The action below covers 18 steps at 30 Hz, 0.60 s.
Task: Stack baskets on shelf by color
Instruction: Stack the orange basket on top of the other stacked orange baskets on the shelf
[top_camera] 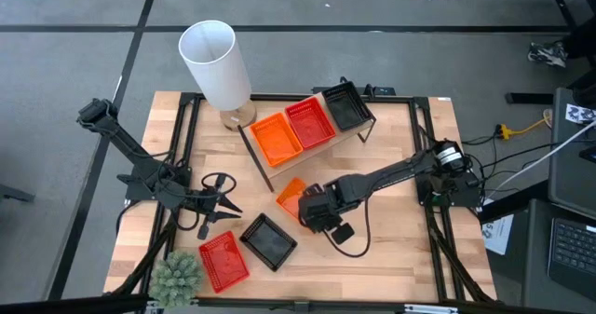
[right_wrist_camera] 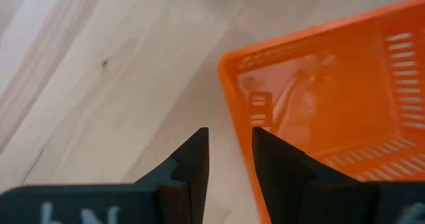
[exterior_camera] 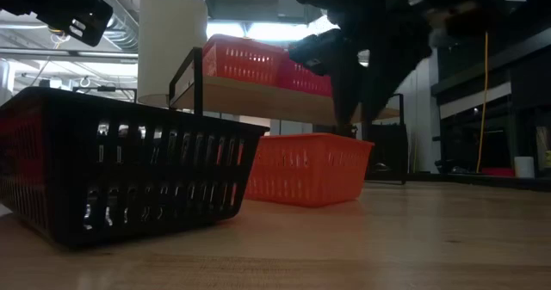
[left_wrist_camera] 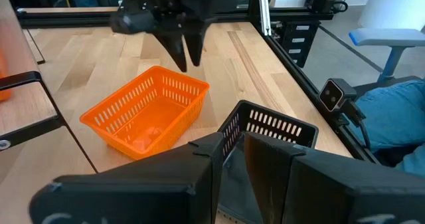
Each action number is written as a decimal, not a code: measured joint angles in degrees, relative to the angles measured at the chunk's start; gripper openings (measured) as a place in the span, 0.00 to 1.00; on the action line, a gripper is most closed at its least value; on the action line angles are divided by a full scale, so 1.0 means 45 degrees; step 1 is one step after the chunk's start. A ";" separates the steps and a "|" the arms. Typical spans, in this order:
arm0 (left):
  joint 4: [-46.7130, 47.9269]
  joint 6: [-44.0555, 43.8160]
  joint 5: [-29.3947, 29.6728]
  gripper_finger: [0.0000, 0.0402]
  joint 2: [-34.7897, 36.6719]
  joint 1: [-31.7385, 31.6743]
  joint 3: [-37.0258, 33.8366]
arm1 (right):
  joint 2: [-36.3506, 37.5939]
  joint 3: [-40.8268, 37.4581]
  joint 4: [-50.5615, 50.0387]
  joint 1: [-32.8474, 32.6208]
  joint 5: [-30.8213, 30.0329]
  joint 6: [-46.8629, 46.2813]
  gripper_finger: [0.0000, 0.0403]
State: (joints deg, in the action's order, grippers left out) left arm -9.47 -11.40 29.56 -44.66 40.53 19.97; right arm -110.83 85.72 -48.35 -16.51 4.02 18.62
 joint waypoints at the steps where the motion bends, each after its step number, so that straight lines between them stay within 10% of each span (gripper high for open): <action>1: 0.0000 -0.0004 0.0000 0.14 0.0000 -0.0002 0.0000 | 0.0000 -0.0151 0.0209 -0.0012 -0.0017 0.0015 0.28; 18: -0.0005 -0.0005 0.0000 0.14 0.0000 -0.0002 0.0000 | 0.0000 -0.1813 0.2026 0.0013 -0.1250 -0.0495 0.27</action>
State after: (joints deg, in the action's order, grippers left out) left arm -9.50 -11.42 29.56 -44.66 40.53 19.97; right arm -110.83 77.56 -39.23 -16.45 -1.61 16.40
